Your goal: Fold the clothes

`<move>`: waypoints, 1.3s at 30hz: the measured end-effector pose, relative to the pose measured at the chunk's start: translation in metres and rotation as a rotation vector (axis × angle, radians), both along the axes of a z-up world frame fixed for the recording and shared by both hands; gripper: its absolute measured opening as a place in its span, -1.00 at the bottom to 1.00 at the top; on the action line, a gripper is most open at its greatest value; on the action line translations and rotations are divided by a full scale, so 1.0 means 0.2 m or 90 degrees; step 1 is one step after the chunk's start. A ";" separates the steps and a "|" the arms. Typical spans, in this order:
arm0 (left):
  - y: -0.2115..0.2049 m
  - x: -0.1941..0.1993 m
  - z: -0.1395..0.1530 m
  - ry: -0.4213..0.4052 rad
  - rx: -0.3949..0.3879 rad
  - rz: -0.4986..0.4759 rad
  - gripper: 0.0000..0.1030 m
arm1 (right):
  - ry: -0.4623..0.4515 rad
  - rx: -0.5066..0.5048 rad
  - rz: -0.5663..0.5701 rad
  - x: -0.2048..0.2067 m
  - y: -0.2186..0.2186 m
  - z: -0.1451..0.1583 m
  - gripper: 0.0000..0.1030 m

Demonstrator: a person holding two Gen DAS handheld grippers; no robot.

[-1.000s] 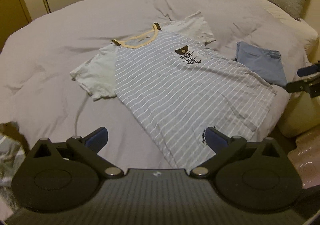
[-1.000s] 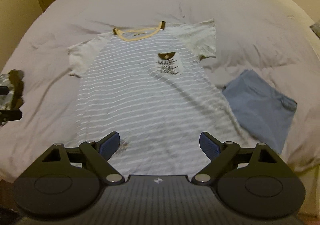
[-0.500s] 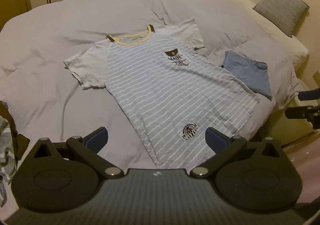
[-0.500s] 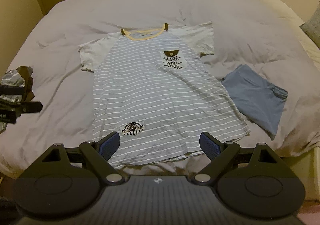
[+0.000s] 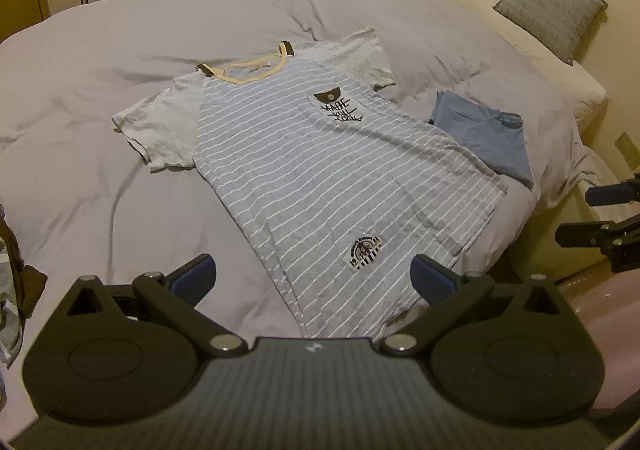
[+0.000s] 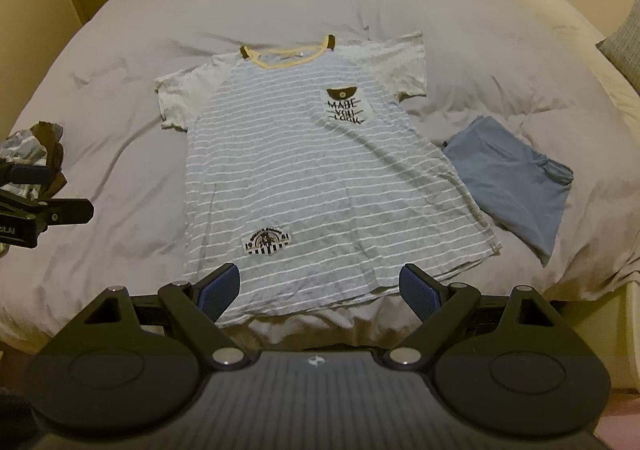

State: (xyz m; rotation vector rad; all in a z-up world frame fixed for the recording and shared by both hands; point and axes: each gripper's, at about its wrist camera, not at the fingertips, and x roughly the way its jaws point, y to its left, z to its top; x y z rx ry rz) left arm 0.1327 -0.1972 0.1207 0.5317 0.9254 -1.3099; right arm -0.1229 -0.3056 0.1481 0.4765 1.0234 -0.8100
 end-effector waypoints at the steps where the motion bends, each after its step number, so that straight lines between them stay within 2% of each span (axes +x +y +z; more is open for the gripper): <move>1: 0.00 0.00 -0.01 0.001 0.002 -0.002 0.98 | 0.004 0.002 0.000 0.00 0.00 -0.01 0.72; 9: 0.03 0.02 -0.09 0.010 0.018 -0.003 0.98 | 0.037 0.025 -0.003 0.00 0.03 -0.09 0.72; 15: 0.06 0.04 -0.18 0.022 0.030 0.003 0.98 | 0.055 0.014 0.011 0.03 0.04 -0.13 0.72; 19: 0.05 0.12 -0.21 0.020 0.034 0.011 0.98 | 0.043 0.010 0.022 0.06 0.02 -0.16 0.72; 23: -0.03 0.30 -0.25 0.017 0.031 0.049 0.98 | 0.030 -0.027 0.076 0.14 0.00 -0.19 0.71; 30: -0.20 0.69 -0.31 -0.037 0.037 0.114 0.97 | -0.003 -0.048 0.227 0.52 -0.21 -0.37 0.50; 32: -0.26 0.82 -0.34 -0.055 0.041 0.111 0.97 | -0.002 -0.052 0.271 0.66 -0.26 -0.44 0.36; 35: -0.36 1.02 -0.41 -0.064 0.041 0.089 0.88 | 0.004 -0.080 0.348 0.92 -0.31 -0.52 0.28; 37: -0.43 1.17 -0.45 -0.053 0.032 0.072 0.78 | 0.005 -0.097 0.386 1.07 -0.32 -0.56 0.25; 39: -0.52 1.31 -0.50 -0.050 0.024 0.059 0.76 | 0.004 -0.111 0.417 1.23 -0.33 -0.61 0.19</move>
